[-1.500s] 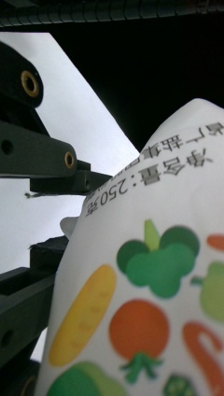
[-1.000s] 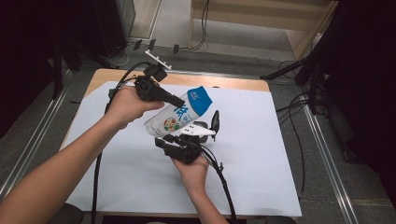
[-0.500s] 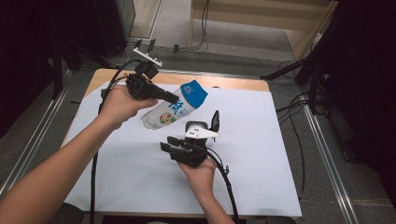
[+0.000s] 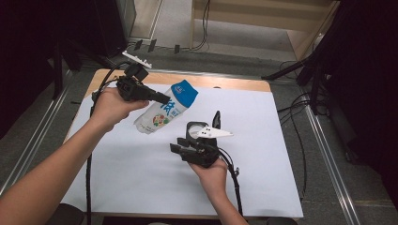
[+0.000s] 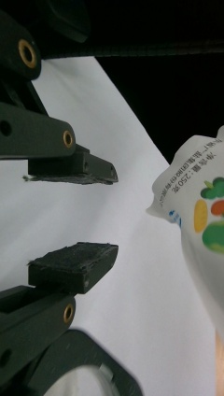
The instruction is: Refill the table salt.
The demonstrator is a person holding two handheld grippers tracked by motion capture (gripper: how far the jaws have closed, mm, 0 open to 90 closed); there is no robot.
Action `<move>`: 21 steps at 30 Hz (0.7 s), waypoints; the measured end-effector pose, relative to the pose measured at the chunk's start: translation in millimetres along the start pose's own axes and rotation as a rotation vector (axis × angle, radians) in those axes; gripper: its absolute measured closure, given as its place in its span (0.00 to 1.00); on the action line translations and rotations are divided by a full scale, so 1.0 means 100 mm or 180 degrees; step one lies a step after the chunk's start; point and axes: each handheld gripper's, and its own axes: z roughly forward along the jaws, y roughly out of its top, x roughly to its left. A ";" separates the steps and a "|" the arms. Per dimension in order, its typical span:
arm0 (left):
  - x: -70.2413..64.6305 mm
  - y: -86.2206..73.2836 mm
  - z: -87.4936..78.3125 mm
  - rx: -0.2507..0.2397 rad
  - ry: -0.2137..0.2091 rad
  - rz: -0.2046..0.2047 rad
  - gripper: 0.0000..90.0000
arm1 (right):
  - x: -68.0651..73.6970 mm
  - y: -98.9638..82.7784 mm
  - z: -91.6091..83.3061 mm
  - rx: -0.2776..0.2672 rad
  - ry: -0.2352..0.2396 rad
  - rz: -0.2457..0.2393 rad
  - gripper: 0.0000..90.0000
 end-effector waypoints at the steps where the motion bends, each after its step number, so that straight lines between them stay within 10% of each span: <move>1: 0.01 -0.01 0.00 0.0016 -0.0006 0.0008 1.00 | 0.00 0.00 0.00 0.0000 0.0000 0.0000 0.67; 21: 0.43 -0.14 0.01 -0.0010 0.0142 -0.0129 1.00 | -0.17 -0.02 -0.41 0.0077 -0.0127 -0.0162 0.63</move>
